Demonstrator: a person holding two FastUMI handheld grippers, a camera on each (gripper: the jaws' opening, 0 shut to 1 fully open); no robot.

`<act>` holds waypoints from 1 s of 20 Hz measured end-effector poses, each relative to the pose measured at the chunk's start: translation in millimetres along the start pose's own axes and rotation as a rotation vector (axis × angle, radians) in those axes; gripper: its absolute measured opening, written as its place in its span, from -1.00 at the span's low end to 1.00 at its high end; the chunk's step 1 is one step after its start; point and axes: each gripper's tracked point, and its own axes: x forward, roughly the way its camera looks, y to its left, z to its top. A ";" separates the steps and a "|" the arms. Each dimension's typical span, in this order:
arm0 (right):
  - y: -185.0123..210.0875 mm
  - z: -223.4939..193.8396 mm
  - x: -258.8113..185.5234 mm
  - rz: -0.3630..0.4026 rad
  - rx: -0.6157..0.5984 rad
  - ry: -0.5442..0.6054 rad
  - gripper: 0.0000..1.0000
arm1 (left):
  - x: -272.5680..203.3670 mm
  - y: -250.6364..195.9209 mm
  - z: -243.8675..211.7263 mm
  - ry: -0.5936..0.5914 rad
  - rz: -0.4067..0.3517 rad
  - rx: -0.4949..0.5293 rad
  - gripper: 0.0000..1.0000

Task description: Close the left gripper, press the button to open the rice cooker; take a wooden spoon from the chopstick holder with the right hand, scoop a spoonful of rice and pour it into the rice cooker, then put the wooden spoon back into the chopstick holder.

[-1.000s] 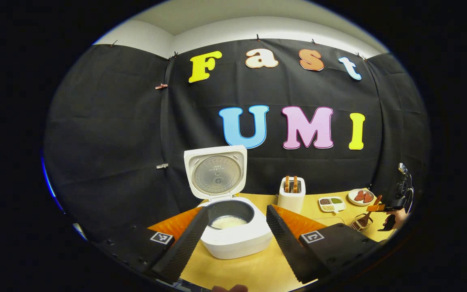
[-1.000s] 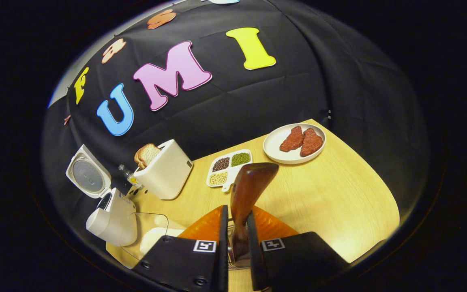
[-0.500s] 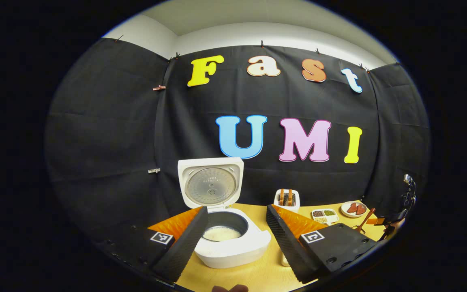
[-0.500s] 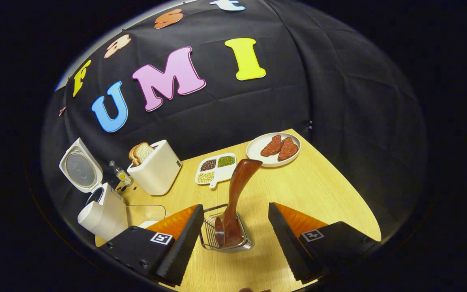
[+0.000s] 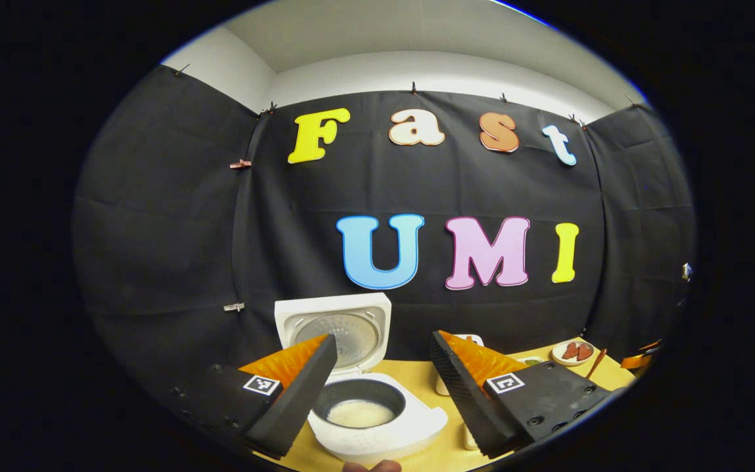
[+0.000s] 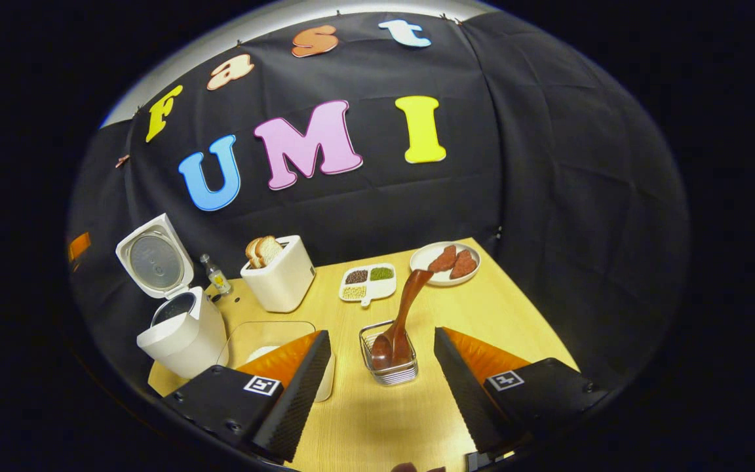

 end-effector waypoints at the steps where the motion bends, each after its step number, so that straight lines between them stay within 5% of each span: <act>1: 6.9 17.9 -10.7 -0.002 -0.006 -0.042 0.97 | 9.9 5.6 6.0 -0.013 -0.001 -0.001 0.97; 8: 61.3 108.2 -71.7 0.010 -0.055 -0.294 0.96 | 83.5 49.4 42.9 -0.082 0.035 0.010 0.97; 20: 92.1 123.9 -102.1 -0.074 -0.155 -0.365 0.97 | 220.5 85.4 24.3 -0.056 0.095 0.035 0.96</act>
